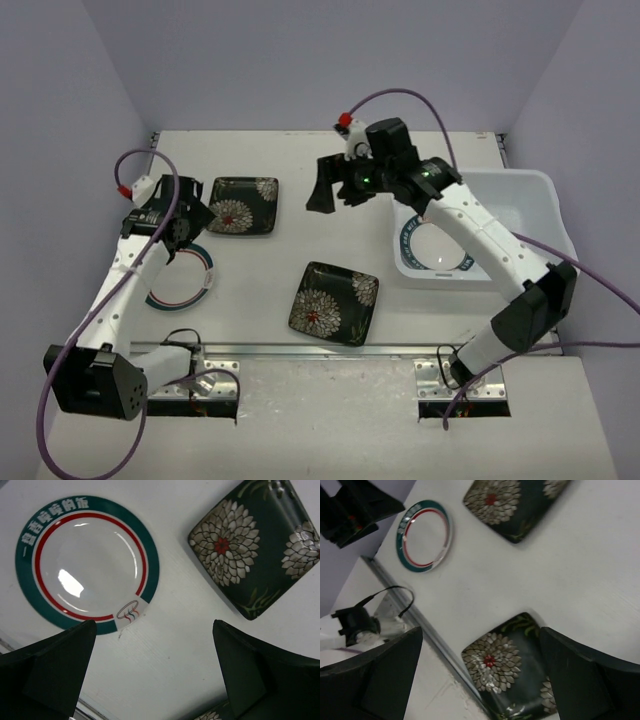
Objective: Place the plates into the plastic bin on the countertop
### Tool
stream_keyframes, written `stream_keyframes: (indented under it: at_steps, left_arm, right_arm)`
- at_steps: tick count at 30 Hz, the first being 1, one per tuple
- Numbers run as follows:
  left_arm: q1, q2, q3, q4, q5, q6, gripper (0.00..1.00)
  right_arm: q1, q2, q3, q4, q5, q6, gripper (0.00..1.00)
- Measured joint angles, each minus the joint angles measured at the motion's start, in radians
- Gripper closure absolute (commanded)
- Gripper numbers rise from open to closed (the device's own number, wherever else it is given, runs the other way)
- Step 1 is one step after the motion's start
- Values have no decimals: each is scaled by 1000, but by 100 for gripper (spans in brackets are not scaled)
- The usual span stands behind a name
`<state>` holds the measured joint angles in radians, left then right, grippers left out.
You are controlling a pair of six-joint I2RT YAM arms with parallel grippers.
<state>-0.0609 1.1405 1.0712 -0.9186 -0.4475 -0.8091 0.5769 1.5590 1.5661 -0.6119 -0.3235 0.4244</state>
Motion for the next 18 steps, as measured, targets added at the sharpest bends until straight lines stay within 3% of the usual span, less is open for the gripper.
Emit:
stream_keyframes:
  at_steps: [4, 11, 18]
  left_arm:
    - [105, -96, -110, -40, 14, -52, 0]
    - [481, -62, -290, -56, 153, -52, 0]
    - [586, -26, -250, -55, 205, 14, 0]
  right_arm:
    - [127, 108, 34, 55, -57, 31, 1]
    - [117, 118, -63, 86, -82, 73, 1]
    - [140, 165, -116, 181, -98, 171, 1]
